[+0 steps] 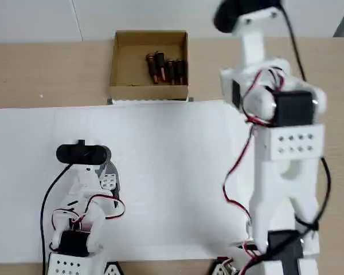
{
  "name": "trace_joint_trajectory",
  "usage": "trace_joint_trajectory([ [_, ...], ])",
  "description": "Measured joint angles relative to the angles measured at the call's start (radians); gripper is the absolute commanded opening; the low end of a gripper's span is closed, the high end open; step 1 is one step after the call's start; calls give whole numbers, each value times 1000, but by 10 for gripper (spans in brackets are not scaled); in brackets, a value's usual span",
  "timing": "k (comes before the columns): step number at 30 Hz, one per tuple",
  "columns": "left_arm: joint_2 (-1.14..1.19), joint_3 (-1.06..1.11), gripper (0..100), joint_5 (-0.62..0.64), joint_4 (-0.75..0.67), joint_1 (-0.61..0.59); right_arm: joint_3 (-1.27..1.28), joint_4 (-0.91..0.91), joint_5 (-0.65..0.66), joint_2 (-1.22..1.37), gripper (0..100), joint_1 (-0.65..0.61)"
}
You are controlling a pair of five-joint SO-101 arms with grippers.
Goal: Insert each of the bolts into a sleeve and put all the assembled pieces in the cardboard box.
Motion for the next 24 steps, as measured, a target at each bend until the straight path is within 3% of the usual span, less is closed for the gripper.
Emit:
trace_joint_trajectory([
  [5,0,0,7,0,0,0,0,130,-60,-94,2,48],
  [12,0,0,7,0,0,0,157,143,-80,-293,2,92],
  [24,0,0,7,0,0,0,872,-247,-80,-677,2,150],
])
